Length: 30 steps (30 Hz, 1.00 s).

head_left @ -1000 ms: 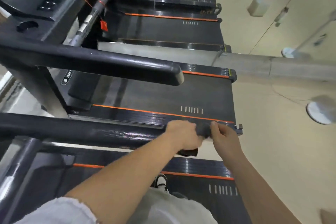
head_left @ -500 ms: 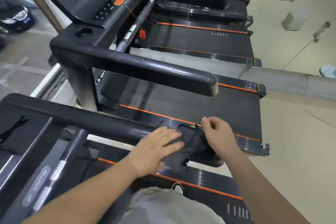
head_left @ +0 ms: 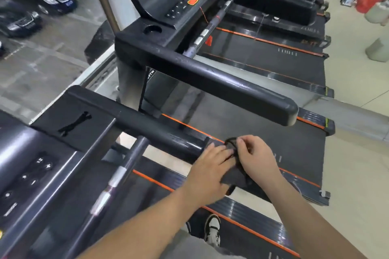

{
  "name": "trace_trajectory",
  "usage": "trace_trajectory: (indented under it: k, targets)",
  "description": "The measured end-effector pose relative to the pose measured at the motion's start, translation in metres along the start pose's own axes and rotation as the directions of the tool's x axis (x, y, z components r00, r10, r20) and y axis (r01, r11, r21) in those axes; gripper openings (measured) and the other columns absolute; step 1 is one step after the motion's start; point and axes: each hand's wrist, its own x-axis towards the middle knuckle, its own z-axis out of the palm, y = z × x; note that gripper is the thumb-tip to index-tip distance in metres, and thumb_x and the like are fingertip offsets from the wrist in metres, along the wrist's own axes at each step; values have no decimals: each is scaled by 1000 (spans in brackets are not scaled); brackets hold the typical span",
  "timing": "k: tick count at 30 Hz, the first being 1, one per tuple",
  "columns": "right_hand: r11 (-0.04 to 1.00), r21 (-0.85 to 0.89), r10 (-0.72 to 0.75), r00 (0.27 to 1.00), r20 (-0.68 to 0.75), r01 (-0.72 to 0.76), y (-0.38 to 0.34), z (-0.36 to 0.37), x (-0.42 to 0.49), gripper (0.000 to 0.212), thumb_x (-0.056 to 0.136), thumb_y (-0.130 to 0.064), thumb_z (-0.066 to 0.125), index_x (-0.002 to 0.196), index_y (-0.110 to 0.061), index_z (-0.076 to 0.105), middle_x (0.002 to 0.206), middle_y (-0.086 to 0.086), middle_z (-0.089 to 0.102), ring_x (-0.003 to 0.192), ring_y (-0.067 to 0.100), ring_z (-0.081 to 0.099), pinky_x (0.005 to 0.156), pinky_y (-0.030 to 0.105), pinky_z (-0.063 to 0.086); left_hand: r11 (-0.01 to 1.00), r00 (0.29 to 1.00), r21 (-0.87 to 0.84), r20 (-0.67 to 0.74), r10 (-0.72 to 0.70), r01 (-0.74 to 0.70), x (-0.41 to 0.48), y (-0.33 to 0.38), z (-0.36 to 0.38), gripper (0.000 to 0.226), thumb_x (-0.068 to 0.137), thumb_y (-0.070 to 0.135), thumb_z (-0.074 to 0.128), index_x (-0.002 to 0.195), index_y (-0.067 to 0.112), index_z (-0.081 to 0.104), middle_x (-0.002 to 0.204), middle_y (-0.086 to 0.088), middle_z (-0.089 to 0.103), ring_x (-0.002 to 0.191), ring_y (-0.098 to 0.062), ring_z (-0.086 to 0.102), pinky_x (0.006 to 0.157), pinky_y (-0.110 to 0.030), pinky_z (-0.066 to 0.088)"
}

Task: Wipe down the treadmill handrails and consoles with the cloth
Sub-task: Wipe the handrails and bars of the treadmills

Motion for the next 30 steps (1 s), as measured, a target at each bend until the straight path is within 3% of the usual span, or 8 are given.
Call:
trace_trajectory:
  k: [4, 7, 12, 14, 17, 20, 27, 30]
  targets:
    - [999, 18, 39, 999, 15, -40, -14, 4, -7, 17, 102, -25, 57, 96, -18, 71, 95, -3, 67, 96, 18, 60, 83, 29, 39, 991, 995, 102, 54, 87, -92, -18, -55, -35, 73, 70, 27, 44, 142, 20, 56, 151, -2, 50, 142, -21, 40, 126, -41, 18]
    - [998, 45, 41, 997, 59, -43, -25, 13, -12, 11, 102, -29, 59, 100, -25, 69, 104, -6, 66, 100, 13, 59, 88, 26, 38, 971, 973, 128, -136, -184, 202, -35, -109, -63, 66, 71, 22, 50, 135, 16, 60, 142, -3, 57, 133, -25, 51, 125, -38, 17]
    - [997, 62, 43, 998, 37, -45, -24, 15, -23, 10, 101, -30, 60, 103, -27, 70, 106, -9, 67, 103, 8, 60, 91, 25, 43, 780, 753, 67, -327, -572, 622, -22, -110, -64, 48, 78, 26, 57, 125, 17, 62, 126, -1, 60, 126, -29, 51, 116, -54, 31]
    - [994, 83, 66, 998, 13, -67, -18, 12, -30, 5, 101, -29, 61, 101, -30, 67, 106, -8, 67, 101, 7, 61, 88, 20, 44, 819, 792, 67, -311, -525, 569, -17, -70, -37, 54, 75, 27, 62, 127, 15, 62, 131, -3, 59, 131, -31, 48, 116, -56, 30]
    - [992, 98, 89, 994, -56, -83, -2, -2, -40, 6, 100, -24, 63, 100, -30, 66, 101, -12, 65, 95, 4, 60, 77, 4, 40, 991, 983, 71, -149, -104, 115, -25, -18, -3, 65, 73, 31, 59, 137, 18, 60, 145, -2, 55, 141, -28, 43, 123, -51, 23]
    - [985, 125, 128, 986, -107, -115, 20, -21, -49, 8, 100, -23, 62, 100, -31, 66, 99, -15, 64, 99, 8, 62, 88, 20, 45, 974, 976, 80, -38, 215, -212, -23, -31, -8, 69, 71, 29, 50, 139, 20, 60, 149, -1, 53, 143, -22, 42, 125, -45, 24]
    - [955, 192, 257, 954, -154, -226, 82, -69, -66, 9, 101, -34, 59, 100, -32, 68, 98, -15, 69, 99, 11, 66, 90, 34, 51, 892, 909, 215, -225, -351, 397, 35, -5, -12, 15, 77, 29, 58, 88, 26, 68, 85, 1, 68, 85, -28, 64, 85, -41, 42]
    - [944, 234, 274, 949, -155, -234, 119, -91, -71, 12, 101, -31, 60, 92, -30, 68, 90, -10, 72, 91, 14, 68, 88, 36, 53, 907, 929, 220, -178, -324, 358, 60, 74, 32, 14, 75, 33, 56, 81, 22, 62, 80, -2, 64, 80, -28, 59, 88, -41, 42]
